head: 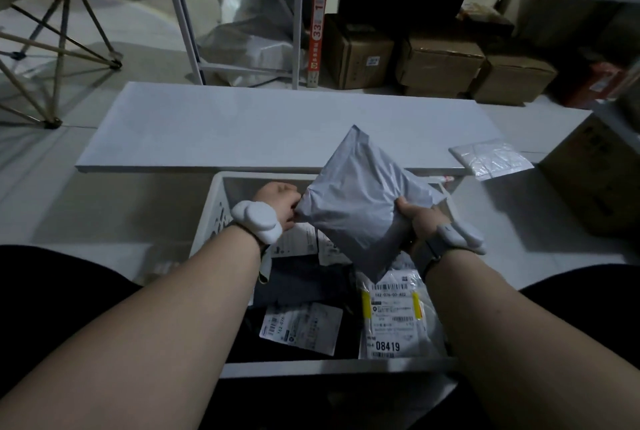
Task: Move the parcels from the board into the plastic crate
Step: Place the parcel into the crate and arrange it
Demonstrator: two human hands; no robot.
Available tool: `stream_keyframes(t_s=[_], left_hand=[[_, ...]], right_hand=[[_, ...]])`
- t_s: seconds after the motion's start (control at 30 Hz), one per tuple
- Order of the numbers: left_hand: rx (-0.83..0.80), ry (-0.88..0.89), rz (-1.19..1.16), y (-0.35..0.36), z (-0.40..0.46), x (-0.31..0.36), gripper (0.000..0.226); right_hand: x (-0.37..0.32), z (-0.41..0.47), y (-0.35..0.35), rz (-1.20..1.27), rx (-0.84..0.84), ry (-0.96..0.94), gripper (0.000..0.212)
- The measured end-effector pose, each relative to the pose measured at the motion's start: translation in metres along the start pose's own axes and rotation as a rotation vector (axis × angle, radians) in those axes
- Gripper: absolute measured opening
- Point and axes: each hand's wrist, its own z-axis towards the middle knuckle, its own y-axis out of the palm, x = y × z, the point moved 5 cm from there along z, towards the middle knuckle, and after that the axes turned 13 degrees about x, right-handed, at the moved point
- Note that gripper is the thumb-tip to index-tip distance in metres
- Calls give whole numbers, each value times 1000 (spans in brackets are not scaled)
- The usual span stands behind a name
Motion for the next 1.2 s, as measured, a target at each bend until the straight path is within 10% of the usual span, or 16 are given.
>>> stream_keyframes(t_s=[0.37, 0.53, 0.83, 1.0, 1.2], left_hand=[[-72, 213, 188, 18, -41, 5, 13], [-234, 565, 545, 24, -48, 6, 60], [-152, 829, 1051, 15, -48, -4, 87], [-158, 993, 823, 15, -48, 11, 61], [-72, 649, 454, 3, -44, 23, 21]], right_hand=[[-3, -55, -3, 49, -90, 102, 41], [4, -69, 3, 194, -115, 173, 14], [7, -72, 7, 275, -173, 304, 19], [9, -73, 11, 219, -179, 279, 25], [11, -67, 7, 262, -169, 288, 74]])
